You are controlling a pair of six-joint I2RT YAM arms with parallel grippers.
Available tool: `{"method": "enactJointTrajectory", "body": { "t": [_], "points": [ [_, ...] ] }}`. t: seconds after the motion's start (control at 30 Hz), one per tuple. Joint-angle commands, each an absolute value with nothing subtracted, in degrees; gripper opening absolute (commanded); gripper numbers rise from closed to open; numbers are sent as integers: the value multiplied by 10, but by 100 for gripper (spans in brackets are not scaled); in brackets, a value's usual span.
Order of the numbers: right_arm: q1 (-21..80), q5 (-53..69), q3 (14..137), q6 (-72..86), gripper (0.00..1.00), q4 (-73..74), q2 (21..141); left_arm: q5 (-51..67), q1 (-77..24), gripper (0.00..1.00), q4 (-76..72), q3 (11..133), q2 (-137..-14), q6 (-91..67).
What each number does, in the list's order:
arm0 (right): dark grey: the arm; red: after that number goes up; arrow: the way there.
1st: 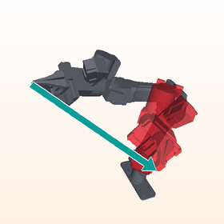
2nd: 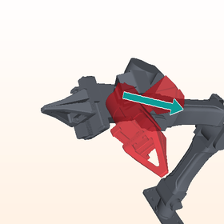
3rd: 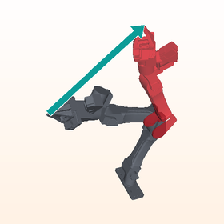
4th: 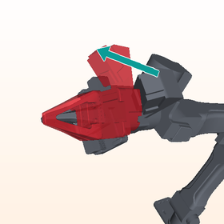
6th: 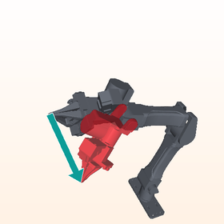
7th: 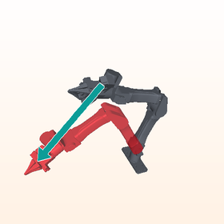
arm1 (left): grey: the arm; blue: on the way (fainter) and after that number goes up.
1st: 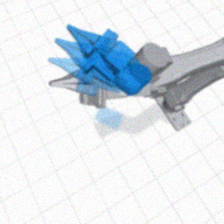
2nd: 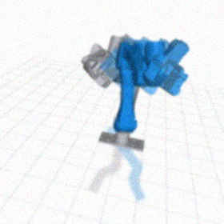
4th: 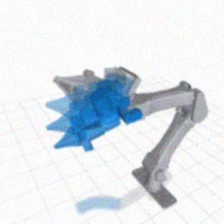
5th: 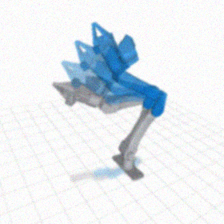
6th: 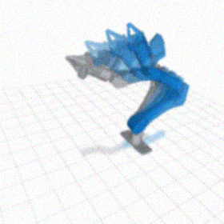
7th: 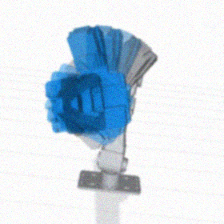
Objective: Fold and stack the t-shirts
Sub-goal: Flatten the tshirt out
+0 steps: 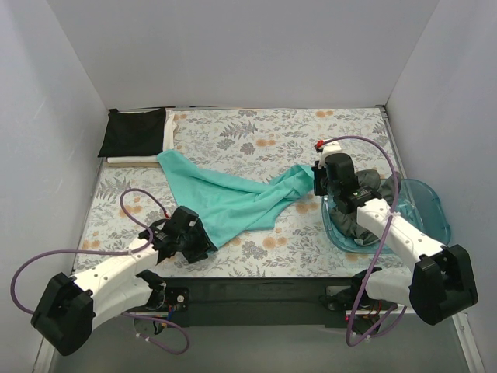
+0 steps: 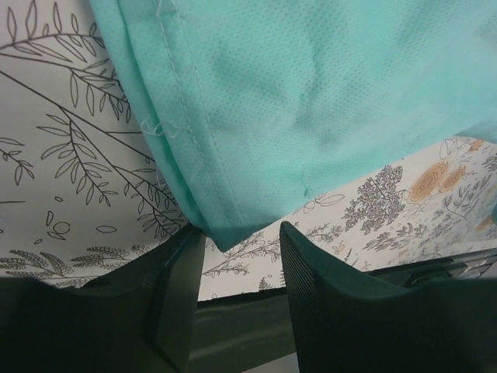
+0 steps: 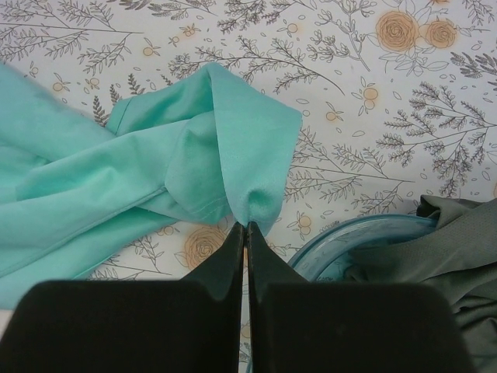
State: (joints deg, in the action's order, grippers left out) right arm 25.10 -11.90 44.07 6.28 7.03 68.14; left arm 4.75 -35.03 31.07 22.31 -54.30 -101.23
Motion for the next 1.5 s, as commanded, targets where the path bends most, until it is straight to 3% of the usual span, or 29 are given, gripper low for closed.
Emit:
{"method": "enactJointTrajectory", "body": {
  "t": [0.0, 0.13, 0.27, 0.53, 0.73, 1.03, 1.47],
  "points": [
    [248, -114, 439, 69, 1, 50, 685, 12, -353, 41, 293, 233, -554, -1005],
    [249, -108, 439, 69, 1, 49, 678, -40, -353, 36, 284, 258, -576, -995],
    [249, -112, 437, 67, 1, 50, 670, -41, -352, 0, 287, 295, -603, -969],
    [249, -113, 450, 60, 1, 52, 640, -18, -353, 0, 293, 351, -545, -934],
    [249, -101, 501, 46, 1, 67, 602, -100, -353, 0, 292, 426, -482, -918],
    [249, -109, 586, 8, 1, 89, 545, -181, -353, 0, 294, 554, -491, -880],
    [249, -180, 666, -38, 1, 105, 503, -295, -353, 0, 302, 633, -470, -866]
  ]
}}
